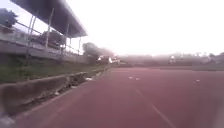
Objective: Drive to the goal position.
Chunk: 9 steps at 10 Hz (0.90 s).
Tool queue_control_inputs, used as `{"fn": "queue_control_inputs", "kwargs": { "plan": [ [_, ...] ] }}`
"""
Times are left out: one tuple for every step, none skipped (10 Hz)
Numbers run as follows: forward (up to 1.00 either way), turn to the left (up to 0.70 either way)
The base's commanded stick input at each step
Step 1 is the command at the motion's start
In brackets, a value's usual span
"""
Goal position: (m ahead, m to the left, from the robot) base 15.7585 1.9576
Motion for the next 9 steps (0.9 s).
{"fn": "queue_control_inputs", "kwargs": {
  "plan": [
    [0.7, 0.0],
    [0.7, 0.0],
    [0.7, 0.0],
    [0.7, 0.0],
    [0.7, 0.0],
    [0.7, -0.23],
    [0.7, -0.3],
    [0.7, -0.21],
    [0.7, -0.12]
  ]
}}
